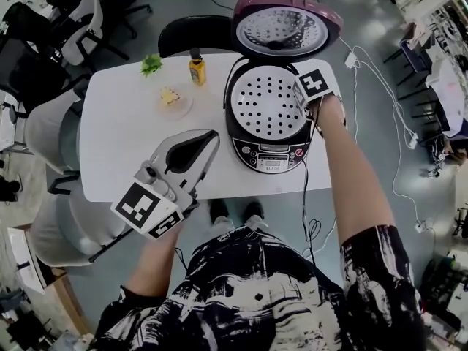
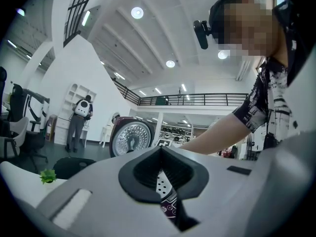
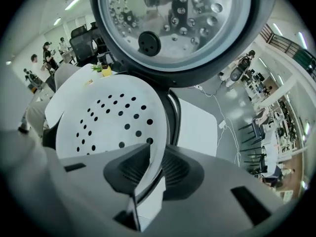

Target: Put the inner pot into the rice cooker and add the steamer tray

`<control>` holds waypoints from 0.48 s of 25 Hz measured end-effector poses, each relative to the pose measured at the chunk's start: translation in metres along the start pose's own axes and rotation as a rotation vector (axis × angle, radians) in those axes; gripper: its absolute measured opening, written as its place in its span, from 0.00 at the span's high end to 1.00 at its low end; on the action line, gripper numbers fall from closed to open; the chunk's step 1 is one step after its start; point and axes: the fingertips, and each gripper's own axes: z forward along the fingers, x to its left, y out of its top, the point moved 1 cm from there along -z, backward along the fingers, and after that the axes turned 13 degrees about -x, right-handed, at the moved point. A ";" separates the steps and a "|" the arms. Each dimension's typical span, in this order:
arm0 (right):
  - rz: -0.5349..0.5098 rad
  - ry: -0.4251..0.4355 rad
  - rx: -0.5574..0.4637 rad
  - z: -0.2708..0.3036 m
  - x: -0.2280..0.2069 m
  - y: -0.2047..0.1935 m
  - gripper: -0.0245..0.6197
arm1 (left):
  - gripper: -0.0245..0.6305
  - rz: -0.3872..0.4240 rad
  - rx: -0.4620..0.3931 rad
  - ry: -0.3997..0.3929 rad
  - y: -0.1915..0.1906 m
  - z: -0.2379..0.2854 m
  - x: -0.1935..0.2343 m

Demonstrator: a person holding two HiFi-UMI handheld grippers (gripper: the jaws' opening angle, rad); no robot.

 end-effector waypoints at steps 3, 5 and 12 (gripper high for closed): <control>-0.016 0.026 0.005 -0.004 0.003 -0.004 0.81 | 0.96 -0.001 -0.004 -0.010 0.000 0.003 -0.005; -0.020 0.033 0.003 -0.009 0.001 -0.005 0.73 | 0.96 -0.002 -0.006 -0.016 0.002 0.005 -0.009; -0.052 0.009 -0.041 -0.026 -0.014 -0.006 0.73 | 0.96 0.007 -0.009 -0.038 0.004 0.013 -0.021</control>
